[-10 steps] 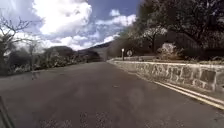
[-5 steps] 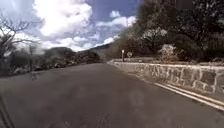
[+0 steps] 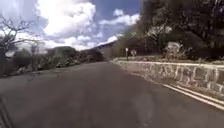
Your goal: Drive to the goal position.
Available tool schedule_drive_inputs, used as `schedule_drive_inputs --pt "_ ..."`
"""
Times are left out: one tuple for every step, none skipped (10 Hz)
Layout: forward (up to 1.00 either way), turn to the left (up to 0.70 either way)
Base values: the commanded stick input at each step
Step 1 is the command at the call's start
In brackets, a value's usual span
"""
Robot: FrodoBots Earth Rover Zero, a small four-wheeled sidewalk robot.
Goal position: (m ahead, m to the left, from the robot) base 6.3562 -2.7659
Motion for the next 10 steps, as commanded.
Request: schedule_drive_inputs --pt "0.7 0.0" --pt "0.7 0.0" --pt "0.7 0.0" --pt "0.7 0.0" --pt "0.7 0.0" --pt "0.7 0.0" --pt "0.7 0.0" --pt "0.7 0.27" --pt "0.7 0.27" --pt "0.7 0.0"
